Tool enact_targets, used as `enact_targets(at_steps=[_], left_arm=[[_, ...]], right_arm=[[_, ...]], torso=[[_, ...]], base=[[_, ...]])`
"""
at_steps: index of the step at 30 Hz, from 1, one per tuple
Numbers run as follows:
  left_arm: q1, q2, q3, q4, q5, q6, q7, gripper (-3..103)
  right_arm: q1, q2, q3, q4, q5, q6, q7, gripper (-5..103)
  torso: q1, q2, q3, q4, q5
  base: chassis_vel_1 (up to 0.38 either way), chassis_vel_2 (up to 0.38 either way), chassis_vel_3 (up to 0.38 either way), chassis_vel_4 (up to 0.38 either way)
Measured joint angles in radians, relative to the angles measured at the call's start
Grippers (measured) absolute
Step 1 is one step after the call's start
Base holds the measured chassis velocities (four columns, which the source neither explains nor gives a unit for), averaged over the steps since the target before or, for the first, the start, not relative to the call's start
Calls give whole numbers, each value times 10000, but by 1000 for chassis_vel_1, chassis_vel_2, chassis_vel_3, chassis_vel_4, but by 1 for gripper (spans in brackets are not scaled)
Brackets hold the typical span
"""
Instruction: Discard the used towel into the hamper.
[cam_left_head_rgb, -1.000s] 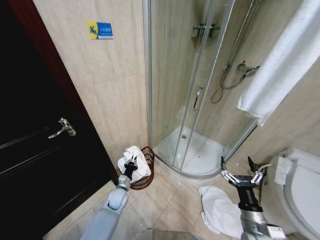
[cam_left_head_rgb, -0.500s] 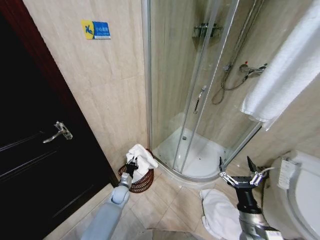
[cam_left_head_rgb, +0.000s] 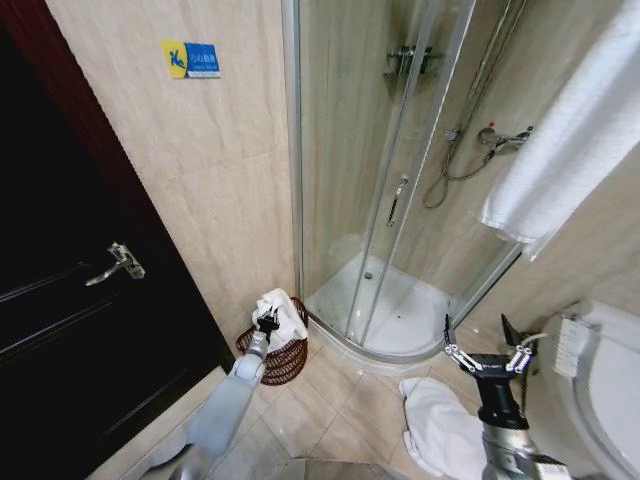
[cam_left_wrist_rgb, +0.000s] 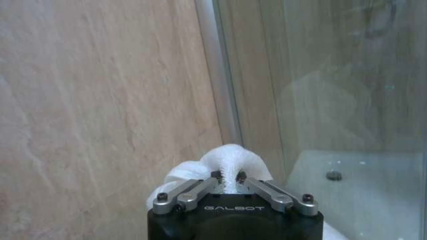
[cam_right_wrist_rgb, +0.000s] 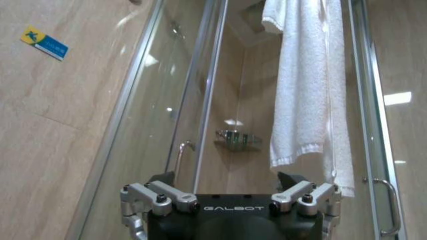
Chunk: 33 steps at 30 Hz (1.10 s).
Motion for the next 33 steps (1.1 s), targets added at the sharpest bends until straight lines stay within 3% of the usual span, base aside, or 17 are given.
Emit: enact_targets(at_steps=[11,25,33], left_arm=[[-955,-380,-128,1991,638,-685,29,3],[-1263,-560,-183,2899,612,-863,61,3],[-1248,-294,-199,3166,1564,-788,406,3]], right_arm=[[79,0,25,-16,22,-105,-74,100],[169,0,-46,-20,10,108,-134,100],[93,0,-139,24,7,361,-391,100]], torso=[[0,0,-1,0,0],[0,0,-1,-1,0],[2,-3,0,-4,-4]], base=[[0,0,0,0],[-55,49,47,-53],[-74,58,36,-39]])
